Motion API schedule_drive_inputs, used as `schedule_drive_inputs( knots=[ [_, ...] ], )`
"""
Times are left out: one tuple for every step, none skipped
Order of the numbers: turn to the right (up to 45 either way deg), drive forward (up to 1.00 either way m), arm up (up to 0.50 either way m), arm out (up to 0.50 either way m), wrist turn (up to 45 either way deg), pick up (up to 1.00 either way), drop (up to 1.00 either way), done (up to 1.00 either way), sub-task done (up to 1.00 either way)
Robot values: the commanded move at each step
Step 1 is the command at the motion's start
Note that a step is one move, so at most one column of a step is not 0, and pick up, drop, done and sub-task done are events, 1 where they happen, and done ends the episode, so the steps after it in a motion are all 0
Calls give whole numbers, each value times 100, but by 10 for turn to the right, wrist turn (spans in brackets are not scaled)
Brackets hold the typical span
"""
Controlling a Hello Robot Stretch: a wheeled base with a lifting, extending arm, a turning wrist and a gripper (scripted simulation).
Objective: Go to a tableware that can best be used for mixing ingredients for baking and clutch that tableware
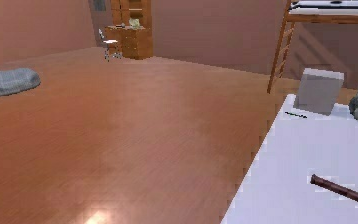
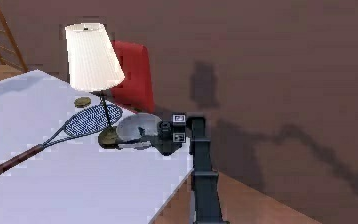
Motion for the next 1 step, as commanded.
schedule_drive_inputs(
  knots=[
    [0,0,0,0,0,0,0,100,0]
  ],
)
